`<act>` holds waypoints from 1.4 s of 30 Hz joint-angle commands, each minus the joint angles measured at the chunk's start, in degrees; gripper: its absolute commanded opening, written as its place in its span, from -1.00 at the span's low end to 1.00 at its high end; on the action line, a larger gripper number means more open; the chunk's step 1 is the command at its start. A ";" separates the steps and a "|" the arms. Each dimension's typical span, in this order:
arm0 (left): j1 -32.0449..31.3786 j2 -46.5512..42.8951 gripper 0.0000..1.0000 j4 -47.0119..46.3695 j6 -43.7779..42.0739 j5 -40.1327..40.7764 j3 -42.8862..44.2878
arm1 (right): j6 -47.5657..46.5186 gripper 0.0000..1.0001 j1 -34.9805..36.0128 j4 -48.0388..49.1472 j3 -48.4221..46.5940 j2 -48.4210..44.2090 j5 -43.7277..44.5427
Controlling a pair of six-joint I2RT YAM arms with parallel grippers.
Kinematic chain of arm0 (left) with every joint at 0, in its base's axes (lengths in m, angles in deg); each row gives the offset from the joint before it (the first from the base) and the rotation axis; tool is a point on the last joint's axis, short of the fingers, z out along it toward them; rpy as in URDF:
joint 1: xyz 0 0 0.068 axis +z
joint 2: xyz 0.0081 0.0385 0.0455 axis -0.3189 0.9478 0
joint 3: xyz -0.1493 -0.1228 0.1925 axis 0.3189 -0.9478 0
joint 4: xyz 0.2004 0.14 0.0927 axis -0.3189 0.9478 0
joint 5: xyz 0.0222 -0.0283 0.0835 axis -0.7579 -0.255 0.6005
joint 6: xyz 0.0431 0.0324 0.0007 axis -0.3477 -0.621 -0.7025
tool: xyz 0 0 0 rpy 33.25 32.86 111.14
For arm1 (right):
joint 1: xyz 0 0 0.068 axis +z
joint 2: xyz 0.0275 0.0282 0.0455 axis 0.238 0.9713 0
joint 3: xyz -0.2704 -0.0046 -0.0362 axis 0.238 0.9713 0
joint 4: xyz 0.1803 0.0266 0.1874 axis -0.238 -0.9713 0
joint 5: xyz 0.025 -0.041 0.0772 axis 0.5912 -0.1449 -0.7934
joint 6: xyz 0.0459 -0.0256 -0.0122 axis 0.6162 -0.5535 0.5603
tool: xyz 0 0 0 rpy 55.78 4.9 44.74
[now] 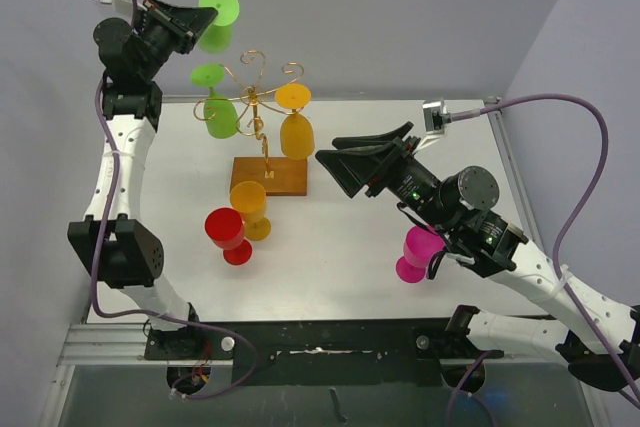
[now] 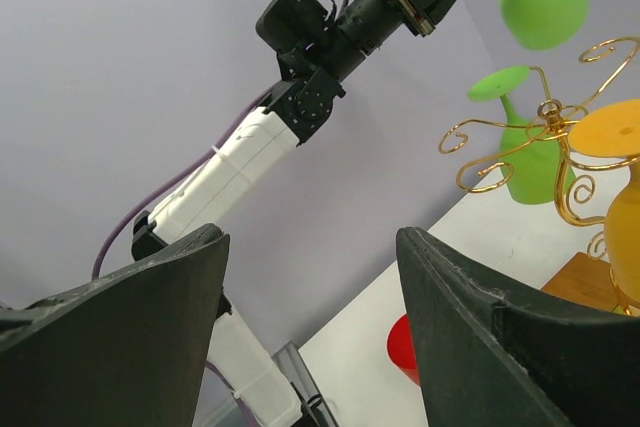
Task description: Place the wine glass upside down on the wine glass rack
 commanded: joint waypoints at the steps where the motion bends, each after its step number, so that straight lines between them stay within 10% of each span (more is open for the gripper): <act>1: 0.88 3.83 -1.00 0.05 2.85 -2.72 8.17 | -0.24 0.36 0.41 1.75 -0.42 -1.08 1.57; 42: 2.63 5.33 -1.00 7.27 9.19 -3.40 -0.10 | 2.42 0.34 0.71 1.03 0.55 -0.86 3.03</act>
